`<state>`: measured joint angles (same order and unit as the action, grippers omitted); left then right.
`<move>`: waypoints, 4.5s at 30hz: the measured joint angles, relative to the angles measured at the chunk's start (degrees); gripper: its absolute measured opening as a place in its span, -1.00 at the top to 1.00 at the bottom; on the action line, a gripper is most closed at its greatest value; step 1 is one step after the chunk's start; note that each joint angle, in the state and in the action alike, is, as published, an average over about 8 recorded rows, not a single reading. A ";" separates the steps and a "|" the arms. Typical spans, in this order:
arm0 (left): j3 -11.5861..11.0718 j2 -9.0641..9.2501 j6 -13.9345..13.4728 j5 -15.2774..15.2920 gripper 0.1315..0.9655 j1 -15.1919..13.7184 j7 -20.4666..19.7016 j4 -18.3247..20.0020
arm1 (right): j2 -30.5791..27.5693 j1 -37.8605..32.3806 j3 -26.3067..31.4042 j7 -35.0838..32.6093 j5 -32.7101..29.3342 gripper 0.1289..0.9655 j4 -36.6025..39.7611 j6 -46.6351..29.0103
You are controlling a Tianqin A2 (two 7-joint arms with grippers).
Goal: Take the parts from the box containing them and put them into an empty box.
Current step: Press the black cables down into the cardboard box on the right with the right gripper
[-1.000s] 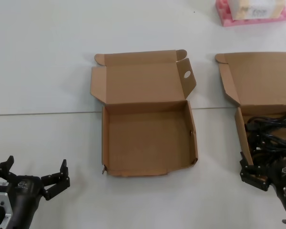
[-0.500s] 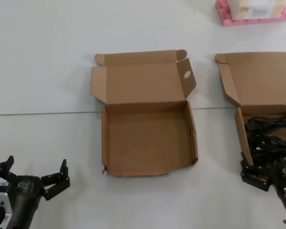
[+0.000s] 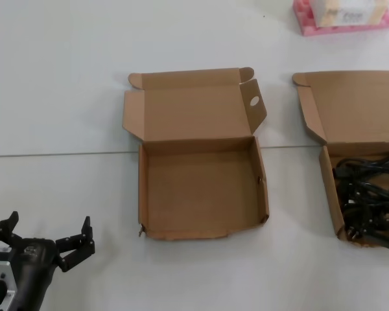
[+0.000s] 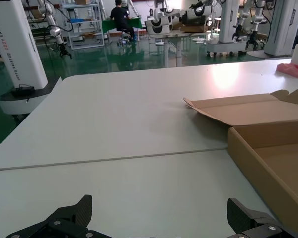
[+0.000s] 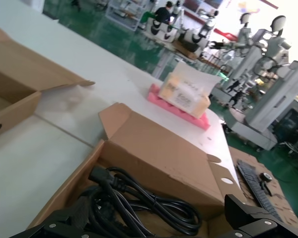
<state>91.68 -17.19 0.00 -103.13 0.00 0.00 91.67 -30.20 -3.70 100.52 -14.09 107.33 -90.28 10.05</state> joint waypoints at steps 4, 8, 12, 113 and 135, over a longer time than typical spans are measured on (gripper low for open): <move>0.00 0.00 0.00 0.00 -1.00 0.00 0.00 0.00 | -6.62 -3.97 8.21 0.00 4.90 -1.00 0.87 4.22; 0.00 0.00 0.00 0.00 -1.00 0.00 0.00 0.00 | -13.01 -10.02 18.54 0.00 8.83 -1.00 1.91 8.12; 0.00 0.00 0.00 0.00 -1.00 0.00 0.00 0.00 | -18.39 -17.13 29.24 0.00 12.27 -1.00 2.84 11.31; 0.00 0.00 0.00 0.02 -1.00 0.00 -0.02 0.00 | -29.52 -37.68 57.21 0.00 24.75 0.72 3.72 15.91; 0.00 0.00 0.00 0.02 -1.00 0.00 -0.02 0.00 | -32.21 -37.85 57.21 0.00 27.87 0.91 2.30 15.12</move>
<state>91.68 -17.19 0.00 -103.11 0.00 -0.02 91.67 -62.41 -41.55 157.73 -14.09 135.20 -87.98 25.17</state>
